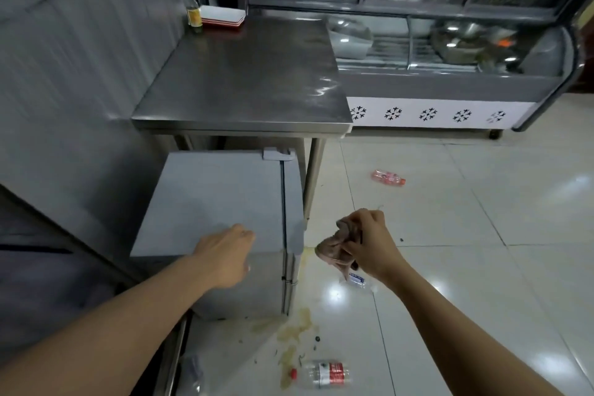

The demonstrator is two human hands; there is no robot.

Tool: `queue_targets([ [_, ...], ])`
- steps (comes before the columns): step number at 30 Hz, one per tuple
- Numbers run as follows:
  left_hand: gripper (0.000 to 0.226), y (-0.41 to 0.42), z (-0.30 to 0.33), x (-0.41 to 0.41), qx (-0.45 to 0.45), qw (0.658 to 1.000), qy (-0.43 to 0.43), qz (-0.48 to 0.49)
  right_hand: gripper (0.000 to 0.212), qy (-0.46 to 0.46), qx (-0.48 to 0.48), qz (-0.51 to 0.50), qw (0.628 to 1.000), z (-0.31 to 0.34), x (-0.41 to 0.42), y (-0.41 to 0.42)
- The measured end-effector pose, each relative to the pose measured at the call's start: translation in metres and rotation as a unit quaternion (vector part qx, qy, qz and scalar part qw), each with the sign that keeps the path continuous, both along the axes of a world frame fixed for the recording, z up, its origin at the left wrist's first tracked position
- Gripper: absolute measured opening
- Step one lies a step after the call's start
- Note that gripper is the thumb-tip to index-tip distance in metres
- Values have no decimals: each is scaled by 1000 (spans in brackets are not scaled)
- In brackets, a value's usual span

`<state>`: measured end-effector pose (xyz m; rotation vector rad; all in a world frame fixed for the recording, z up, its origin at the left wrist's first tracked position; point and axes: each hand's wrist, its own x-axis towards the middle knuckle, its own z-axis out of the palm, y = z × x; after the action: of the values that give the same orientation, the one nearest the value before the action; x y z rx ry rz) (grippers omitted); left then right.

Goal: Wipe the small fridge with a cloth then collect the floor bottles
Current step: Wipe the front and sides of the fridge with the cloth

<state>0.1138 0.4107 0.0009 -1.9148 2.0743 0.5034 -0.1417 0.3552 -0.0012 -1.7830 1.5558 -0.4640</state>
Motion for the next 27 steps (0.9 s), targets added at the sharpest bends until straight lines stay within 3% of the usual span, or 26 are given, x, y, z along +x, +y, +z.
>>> queue_targets([
  [15,46,-46,83,-10,-31,999,11,-12,32,27,-86,18,996,83,-12,-49],
  [21,52,-90,104,0,-101,995,7,10,34,10,-115,-20,993,102,4,-96],
  [27,46,-137,113,-7,-128,988,9,85,24,16,-138,29,990,109,13,-176],
])
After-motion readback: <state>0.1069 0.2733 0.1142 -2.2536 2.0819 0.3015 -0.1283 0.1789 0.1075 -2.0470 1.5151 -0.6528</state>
